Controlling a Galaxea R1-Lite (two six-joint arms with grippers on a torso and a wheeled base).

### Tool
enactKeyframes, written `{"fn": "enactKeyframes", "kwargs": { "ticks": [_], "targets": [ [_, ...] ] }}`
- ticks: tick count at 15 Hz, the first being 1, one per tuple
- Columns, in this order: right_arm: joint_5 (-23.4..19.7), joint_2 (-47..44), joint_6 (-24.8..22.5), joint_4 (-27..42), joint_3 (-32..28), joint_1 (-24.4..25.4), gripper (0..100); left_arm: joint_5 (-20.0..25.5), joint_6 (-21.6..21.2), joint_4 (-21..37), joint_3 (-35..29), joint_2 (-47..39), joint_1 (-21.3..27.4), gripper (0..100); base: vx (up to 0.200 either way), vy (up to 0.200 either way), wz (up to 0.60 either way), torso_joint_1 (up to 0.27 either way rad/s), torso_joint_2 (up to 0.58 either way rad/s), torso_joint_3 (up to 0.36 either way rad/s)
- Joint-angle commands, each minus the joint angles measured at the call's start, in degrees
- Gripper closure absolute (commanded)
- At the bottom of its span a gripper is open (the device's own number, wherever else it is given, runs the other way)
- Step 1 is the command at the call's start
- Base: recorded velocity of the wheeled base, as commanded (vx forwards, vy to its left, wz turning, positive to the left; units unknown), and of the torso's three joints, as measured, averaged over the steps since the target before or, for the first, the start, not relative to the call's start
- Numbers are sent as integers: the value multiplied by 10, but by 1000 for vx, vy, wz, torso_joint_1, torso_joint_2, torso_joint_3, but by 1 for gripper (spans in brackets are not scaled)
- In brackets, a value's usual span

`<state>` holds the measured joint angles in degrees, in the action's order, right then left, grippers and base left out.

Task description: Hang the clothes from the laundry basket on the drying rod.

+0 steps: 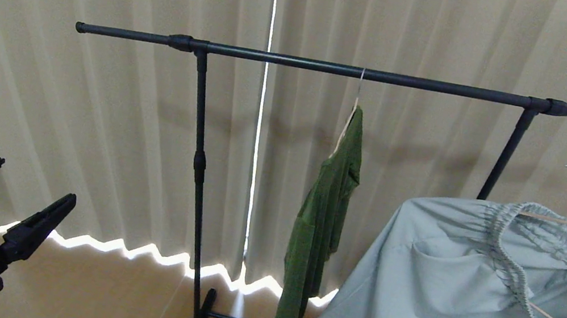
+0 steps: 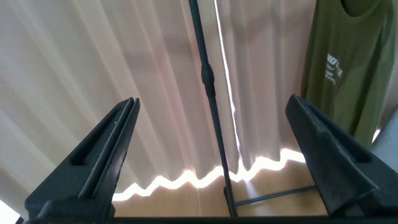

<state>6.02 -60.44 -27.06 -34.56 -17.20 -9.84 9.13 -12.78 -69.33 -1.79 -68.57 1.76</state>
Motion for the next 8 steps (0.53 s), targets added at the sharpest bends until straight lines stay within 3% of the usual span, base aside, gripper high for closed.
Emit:
{"fn": "enactKeyframes", "kwargs": {
  "ticks": [1, 8],
  "targets": [
    [0, 1, 0, 0, 0, 0, 100, 0, 0, 1, 1, -3, 0, 0, 200, 0, 0, -2, 2, 7],
    [-1, 1, 0, 0, 2, 1, 100, 0, 0, 1, 4, 0, -1, 0, 200, 0, 0, 5, 4, 3]
  ]
}}
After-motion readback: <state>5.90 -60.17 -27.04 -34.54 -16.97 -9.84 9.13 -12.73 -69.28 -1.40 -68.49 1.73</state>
